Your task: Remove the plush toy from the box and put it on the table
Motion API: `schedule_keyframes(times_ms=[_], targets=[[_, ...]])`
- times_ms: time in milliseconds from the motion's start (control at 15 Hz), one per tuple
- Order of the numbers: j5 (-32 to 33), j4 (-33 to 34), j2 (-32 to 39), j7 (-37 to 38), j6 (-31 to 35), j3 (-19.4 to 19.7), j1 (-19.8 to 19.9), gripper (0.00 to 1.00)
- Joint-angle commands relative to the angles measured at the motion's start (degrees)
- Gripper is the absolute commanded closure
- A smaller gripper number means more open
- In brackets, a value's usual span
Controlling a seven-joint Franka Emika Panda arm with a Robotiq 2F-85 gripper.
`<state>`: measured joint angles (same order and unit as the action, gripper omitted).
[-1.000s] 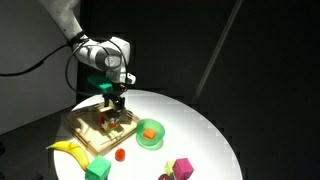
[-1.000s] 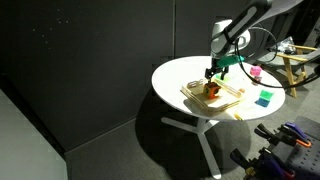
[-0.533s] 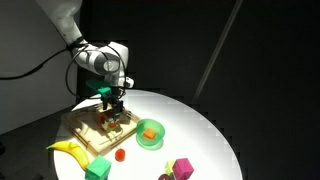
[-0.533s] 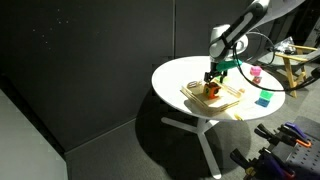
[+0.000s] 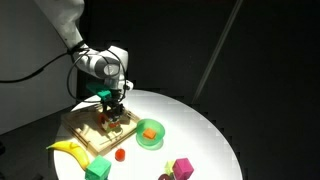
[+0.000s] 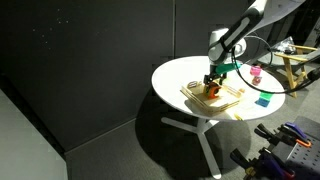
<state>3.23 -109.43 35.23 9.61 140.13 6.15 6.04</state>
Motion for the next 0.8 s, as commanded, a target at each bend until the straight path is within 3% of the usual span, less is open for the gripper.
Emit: schedule_keyframes(times_ms=[0, 67, 133, 333, 600, 733], targets=[[-1.3, 1.8, 1.5, -1.5, 0.1, 0.0, 0.2, 0.00], [-1.3, 2.0, 1.7, -1.5, -0.4, 0.1, 0.2, 0.25], [-1.2, 2.0, 1.7, -1.2, -0.7, 0.2, 0.0, 0.27], [-0.8, 2.1, 0.9, 0.2, -2.0, 0.9, -0.7, 0.50], [-0.1, 1.8, -1.0, 2.0, -4.1, 2.0, -1.9, 0.73], [0.4, 1.3, -2.5, 3.2, -5.5, 2.9, -2.6, 0.77]])
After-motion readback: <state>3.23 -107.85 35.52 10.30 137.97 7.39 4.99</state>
